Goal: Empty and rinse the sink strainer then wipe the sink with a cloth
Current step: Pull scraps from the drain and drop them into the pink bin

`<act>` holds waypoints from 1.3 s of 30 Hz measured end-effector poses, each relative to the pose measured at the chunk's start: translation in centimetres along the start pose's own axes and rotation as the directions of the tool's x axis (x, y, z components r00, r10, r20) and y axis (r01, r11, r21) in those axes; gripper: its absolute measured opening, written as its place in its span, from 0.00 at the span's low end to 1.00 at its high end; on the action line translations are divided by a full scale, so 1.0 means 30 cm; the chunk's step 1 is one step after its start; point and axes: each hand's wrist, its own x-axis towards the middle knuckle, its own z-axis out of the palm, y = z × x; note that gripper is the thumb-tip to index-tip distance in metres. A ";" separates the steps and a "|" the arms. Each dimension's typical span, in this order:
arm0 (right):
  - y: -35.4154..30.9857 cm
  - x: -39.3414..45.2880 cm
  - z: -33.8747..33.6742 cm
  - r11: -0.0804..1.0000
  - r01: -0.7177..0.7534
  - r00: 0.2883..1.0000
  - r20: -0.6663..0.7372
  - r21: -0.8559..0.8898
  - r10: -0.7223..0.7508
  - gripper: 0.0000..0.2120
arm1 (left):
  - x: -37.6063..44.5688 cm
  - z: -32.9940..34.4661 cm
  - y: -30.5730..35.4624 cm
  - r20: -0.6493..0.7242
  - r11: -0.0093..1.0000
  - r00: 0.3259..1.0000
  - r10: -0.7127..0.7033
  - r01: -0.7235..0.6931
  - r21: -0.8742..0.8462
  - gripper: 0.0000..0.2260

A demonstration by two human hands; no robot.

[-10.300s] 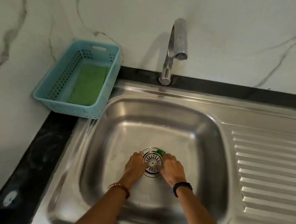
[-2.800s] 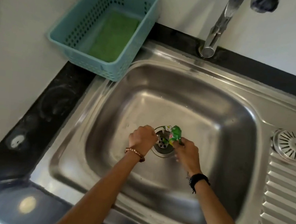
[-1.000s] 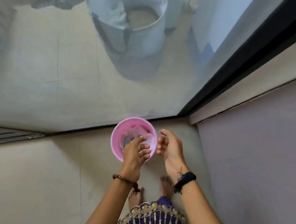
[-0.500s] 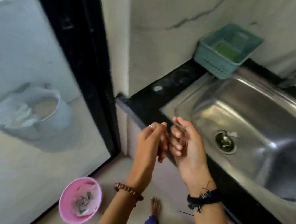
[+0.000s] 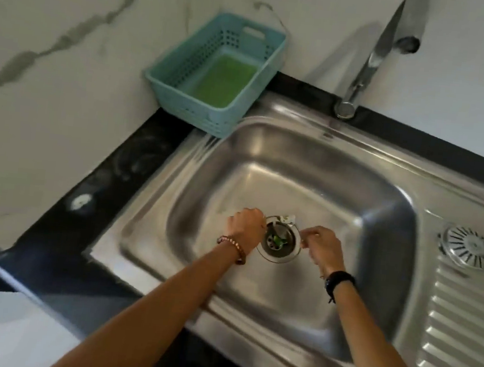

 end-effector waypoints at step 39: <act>-0.136 -0.447 0.129 0.907 0.264 0.938 0.130 0.329 -0.320 0.07 | -0.506 -0.147 -0.205 -0.268 0.690 0.948 -0.170 -0.080 -0.720 0.08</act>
